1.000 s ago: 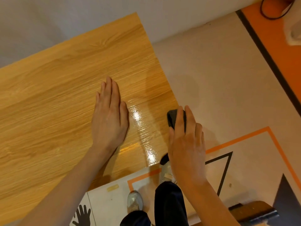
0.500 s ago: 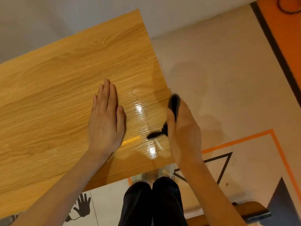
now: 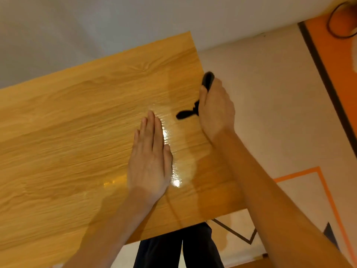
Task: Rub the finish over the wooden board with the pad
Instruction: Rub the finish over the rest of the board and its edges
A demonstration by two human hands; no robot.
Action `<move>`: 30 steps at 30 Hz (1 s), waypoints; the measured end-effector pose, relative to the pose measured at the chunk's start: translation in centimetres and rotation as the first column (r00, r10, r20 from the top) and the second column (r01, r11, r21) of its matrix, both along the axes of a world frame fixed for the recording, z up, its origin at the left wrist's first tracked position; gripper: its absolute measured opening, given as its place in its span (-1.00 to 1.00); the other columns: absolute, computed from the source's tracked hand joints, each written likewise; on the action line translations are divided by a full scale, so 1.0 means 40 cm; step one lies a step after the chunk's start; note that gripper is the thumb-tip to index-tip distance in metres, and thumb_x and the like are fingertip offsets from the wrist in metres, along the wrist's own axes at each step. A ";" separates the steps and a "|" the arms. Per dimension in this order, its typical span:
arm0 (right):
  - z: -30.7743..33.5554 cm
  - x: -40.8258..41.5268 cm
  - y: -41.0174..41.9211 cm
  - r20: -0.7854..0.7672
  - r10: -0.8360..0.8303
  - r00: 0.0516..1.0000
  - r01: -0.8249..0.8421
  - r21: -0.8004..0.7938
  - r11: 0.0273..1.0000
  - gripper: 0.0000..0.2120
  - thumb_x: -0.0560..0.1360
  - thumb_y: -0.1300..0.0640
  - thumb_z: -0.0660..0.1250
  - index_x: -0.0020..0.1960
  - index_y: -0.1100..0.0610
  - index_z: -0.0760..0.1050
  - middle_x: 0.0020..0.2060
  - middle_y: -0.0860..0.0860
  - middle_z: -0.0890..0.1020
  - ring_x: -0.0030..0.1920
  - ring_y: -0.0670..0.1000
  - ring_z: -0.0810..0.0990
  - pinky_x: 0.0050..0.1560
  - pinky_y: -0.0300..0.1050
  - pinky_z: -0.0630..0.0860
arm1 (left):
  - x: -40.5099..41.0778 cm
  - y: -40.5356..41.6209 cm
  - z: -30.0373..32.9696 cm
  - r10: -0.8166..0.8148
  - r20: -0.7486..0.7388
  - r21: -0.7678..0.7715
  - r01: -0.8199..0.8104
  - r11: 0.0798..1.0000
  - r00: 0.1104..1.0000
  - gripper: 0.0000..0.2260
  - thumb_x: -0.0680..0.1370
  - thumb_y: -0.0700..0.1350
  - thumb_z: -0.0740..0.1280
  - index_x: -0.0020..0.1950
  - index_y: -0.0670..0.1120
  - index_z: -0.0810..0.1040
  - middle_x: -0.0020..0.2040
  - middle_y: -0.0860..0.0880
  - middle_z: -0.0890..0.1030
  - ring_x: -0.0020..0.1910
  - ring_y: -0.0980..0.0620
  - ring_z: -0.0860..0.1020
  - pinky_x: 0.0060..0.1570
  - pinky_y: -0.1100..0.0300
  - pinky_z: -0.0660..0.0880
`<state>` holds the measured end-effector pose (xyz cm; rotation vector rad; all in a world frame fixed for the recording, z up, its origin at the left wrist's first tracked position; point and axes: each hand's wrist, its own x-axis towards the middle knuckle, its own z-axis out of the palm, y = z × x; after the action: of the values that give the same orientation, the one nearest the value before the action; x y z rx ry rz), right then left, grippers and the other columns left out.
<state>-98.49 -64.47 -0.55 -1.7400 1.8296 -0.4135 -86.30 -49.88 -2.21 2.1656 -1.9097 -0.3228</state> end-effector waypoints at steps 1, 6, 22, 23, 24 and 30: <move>-0.003 0.025 -0.048 -0.005 0.003 1.000 -0.003 -0.013 1.000 -0.68 0.68 0.05 0.00 0.31 0.18 0.33 0.10 0.11 0.55 -0.05 0.03 0.50 -0.16 -0.16 0.24 | 0.001 0.000 -0.001 -0.001 -0.007 -0.001 0.001 1.000 1.000 -0.50 0.69 -0.11 -0.01 0.61 -0.26 0.05 0.64 -0.17 0.00 0.63 -0.08 -0.05 0.60 0.02 -0.11; -0.004 0.093 -0.169 -0.015 0.010 1.000 -0.011 -0.033 0.999 -0.55 0.66 -0.03 0.06 0.47 0.17 0.20 0.22 0.12 0.50 0.14 0.11 0.52 -0.08 -0.13 0.33 | 0.003 -0.006 0.003 0.010 -0.121 -0.015 -0.012 1.000 0.993 -0.50 0.68 -0.10 0.02 0.61 -0.23 0.07 0.64 -0.14 0.04 0.63 -0.05 -0.03 0.60 0.06 -0.13; 0.025 -0.016 0.082 -0.025 -0.053 0.998 0.053 0.023 0.998 -0.59 0.63 -0.04 0.02 0.39 0.13 0.30 -0.04 0.01 0.56 -0.11 0.03 0.55 -0.26 -0.25 0.33 | 0.223 -0.182 -0.005 0.029 -0.018 0.002 -0.029 1.000 0.999 -0.47 0.69 -0.05 0.02 0.61 -0.26 0.04 0.64 -0.18 0.00 0.63 -0.10 -0.06 0.60 0.06 -0.16; 0.018 0.003 0.035 -0.021 -0.042 0.999 0.043 0.008 0.999 -0.62 0.65 -0.02 0.03 0.37 0.14 0.32 -0.05 0.04 0.58 -0.11 0.06 0.56 -0.27 -0.21 0.33 | 0.223 -0.182 -0.006 0.024 -0.029 -0.020 -0.025 0.999 0.999 -0.47 0.69 -0.06 0.02 0.61 -0.27 0.06 0.64 -0.19 0.02 0.63 -0.11 -0.04 0.60 0.02 -0.12; 0.010 0.023 -0.016 -0.020 -0.035 0.999 0.035 -0.011 0.999 -0.64 0.66 0.00 0.03 0.35 0.15 0.33 -0.04 0.07 0.59 -0.10 0.09 0.57 -0.24 -0.16 0.34 | 0.224 -0.182 -0.007 0.018 -0.035 -0.045 -0.019 0.999 0.999 -0.48 0.69 -0.06 0.03 0.60 -0.28 0.08 0.63 -0.21 0.04 0.63 -0.13 -0.02 0.60 -0.02 -0.07; -0.023 0.139 -0.292 -0.030 0.004 1.000 -0.006 -0.080 0.997 -0.66 0.67 0.04 0.04 0.28 0.27 0.36 0.07 0.24 0.59 0.04 0.26 0.55 -0.12 -0.05 0.32 | 0.221 -0.182 -0.003 0.032 -0.049 -0.072 -0.036 0.997 0.998 -0.49 0.69 -0.08 0.06 0.59 -0.28 0.10 0.62 -0.21 0.07 0.63 -0.12 0.00 0.60 -0.02 -0.04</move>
<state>-92.94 -76.15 -1.48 -1.8132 1.8529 -0.4670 -77.46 -57.15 -2.33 2.1220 -1.8277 -0.2919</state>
